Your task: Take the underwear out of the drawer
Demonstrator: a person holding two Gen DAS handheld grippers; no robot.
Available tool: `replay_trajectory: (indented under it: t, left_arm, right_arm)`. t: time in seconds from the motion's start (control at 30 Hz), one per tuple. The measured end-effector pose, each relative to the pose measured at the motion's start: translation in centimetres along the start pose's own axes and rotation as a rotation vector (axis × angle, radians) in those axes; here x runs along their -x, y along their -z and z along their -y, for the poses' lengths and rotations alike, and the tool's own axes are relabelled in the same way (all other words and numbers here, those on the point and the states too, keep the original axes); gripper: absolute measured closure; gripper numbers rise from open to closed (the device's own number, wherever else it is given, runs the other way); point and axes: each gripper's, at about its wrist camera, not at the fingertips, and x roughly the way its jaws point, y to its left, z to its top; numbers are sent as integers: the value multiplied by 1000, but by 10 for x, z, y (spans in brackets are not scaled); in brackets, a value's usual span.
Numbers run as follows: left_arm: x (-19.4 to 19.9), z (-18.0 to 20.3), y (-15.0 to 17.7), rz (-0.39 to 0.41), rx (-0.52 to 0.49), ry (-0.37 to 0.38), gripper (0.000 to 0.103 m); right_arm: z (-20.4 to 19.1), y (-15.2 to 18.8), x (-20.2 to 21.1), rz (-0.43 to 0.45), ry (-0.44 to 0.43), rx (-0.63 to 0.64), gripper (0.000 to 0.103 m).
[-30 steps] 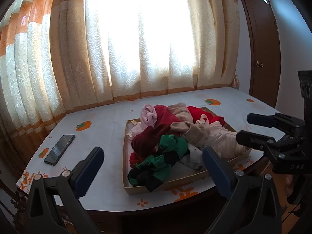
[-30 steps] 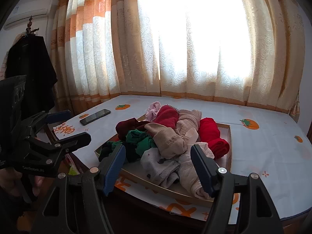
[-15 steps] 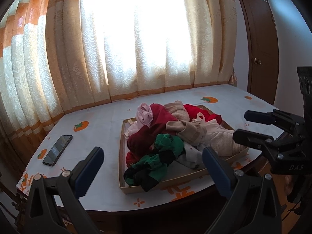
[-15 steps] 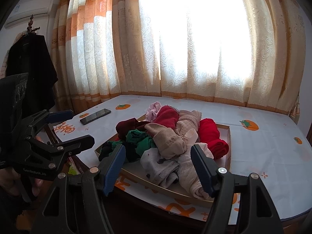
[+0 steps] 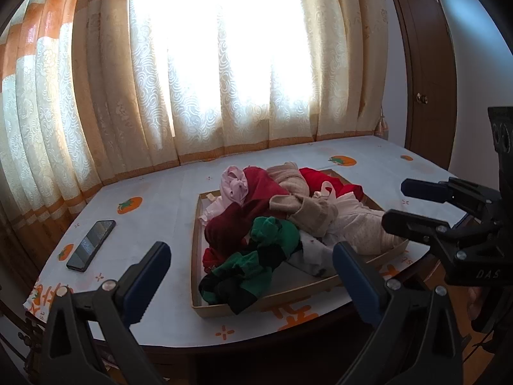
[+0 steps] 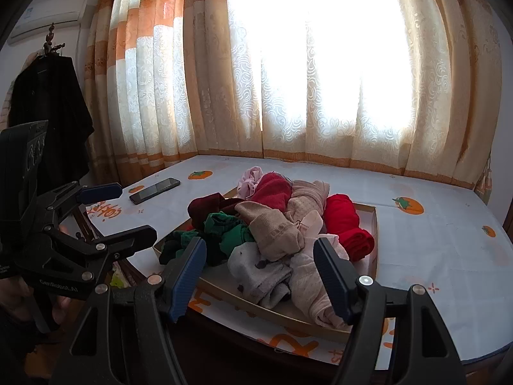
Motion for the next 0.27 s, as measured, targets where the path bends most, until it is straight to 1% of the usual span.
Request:
replay_trajectory:
  t: [0.27]
  left_arm:
    - [-1, 2, 3, 1, -6, 9, 1]
  right_arm:
    - [0, 5, -3, -5, 1, 0, 32]
